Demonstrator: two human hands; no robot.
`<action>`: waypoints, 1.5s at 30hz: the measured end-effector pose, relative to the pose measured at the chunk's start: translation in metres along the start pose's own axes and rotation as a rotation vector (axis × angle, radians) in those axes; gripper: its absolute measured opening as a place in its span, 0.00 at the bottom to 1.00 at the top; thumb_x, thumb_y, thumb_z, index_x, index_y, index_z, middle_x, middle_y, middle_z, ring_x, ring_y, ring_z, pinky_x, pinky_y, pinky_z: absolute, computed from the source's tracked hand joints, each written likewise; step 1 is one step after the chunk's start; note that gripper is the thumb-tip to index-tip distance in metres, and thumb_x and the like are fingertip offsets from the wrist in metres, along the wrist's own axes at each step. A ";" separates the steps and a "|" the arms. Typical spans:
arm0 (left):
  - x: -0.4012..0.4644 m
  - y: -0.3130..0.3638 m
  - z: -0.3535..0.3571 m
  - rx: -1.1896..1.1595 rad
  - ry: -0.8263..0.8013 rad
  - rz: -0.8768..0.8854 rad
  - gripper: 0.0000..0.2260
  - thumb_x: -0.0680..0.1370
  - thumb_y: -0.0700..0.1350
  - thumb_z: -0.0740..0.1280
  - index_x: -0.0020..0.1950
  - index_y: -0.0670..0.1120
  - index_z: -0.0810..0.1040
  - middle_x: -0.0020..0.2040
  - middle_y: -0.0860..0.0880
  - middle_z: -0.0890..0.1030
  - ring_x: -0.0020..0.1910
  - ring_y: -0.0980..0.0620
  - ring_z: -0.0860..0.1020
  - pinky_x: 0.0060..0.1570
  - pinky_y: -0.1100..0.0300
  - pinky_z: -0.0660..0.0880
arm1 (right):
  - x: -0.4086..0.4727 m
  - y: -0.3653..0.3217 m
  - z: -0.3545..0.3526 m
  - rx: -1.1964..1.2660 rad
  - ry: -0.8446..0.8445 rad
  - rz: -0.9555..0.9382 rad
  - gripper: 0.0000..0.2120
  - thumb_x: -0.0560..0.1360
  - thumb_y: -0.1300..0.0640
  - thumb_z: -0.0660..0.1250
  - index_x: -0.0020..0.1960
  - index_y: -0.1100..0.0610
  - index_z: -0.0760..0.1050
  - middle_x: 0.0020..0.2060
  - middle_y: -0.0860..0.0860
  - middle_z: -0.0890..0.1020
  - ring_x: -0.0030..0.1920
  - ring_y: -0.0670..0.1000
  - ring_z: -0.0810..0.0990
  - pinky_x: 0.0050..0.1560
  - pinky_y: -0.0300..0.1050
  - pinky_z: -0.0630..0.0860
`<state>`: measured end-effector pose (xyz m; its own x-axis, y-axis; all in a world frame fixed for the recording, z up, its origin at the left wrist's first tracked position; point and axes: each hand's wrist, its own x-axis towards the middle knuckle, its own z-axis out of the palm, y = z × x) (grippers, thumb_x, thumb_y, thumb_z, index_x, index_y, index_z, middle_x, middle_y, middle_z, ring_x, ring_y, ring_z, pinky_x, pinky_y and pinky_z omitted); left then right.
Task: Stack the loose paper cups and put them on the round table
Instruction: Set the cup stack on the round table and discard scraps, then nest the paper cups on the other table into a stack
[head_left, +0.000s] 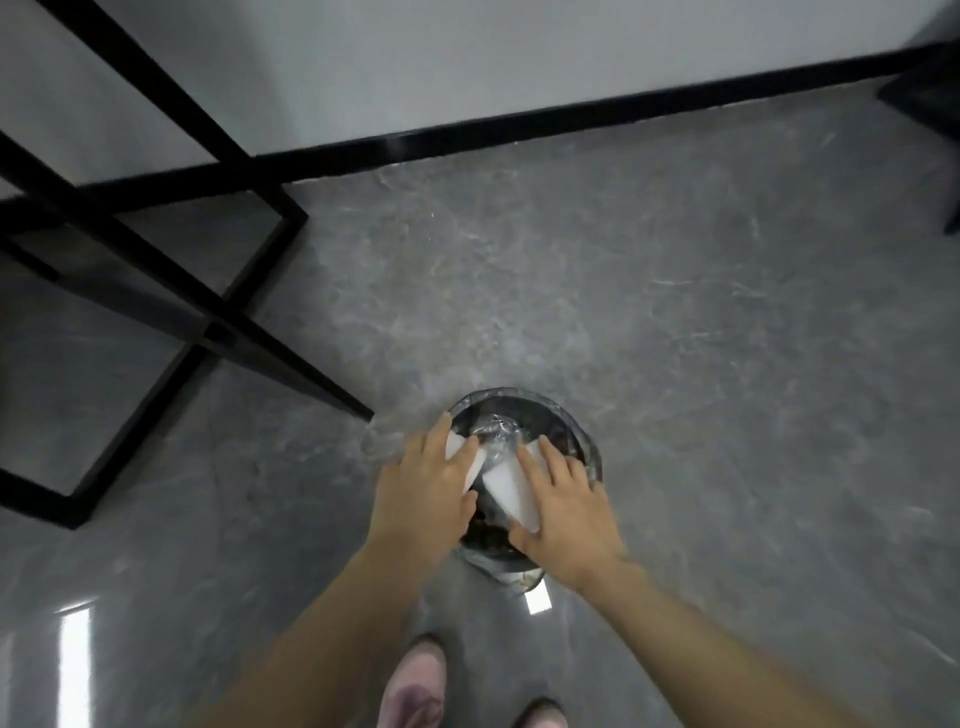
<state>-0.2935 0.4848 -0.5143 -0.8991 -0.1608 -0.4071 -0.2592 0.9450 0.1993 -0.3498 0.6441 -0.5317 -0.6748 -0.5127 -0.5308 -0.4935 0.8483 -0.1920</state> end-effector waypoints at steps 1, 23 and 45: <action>0.010 -0.001 0.014 0.009 -0.008 0.011 0.26 0.80 0.54 0.60 0.77 0.55 0.57 0.78 0.49 0.49 0.74 0.48 0.56 0.63 0.53 0.68 | 0.009 0.006 0.012 -0.005 -0.006 0.004 0.40 0.75 0.41 0.61 0.78 0.49 0.42 0.78 0.51 0.45 0.75 0.56 0.52 0.72 0.55 0.59; 0.026 0.067 -0.050 0.152 -0.277 0.165 0.20 0.80 0.53 0.60 0.71 0.50 0.68 0.69 0.45 0.67 0.66 0.44 0.68 0.55 0.51 0.71 | -0.047 0.070 -0.098 -0.051 -0.255 0.069 0.25 0.78 0.41 0.58 0.73 0.46 0.62 0.70 0.52 0.68 0.72 0.55 0.62 0.68 0.52 0.59; -0.222 0.331 -0.534 0.281 -0.009 0.825 0.25 0.80 0.58 0.59 0.76 0.56 0.60 0.74 0.51 0.66 0.72 0.51 0.65 0.68 0.50 0.65 | -0.526 0.040 -0.472 0.013 0.233 0.553 0.24 0.78 0.38 0.56 0.73 0.42 0.61 0.72 0.47 0.68 0.71 0.51 0.66 0.66 0.49 0.62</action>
<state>-0.3682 0.6810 0.1178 -0.7585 0.6070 -0.2371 0.5711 0.7944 0.2070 -0.2735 0.8849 0.1297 -0.9330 -0.0086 -0.3597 -0.0286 0.9983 0.0503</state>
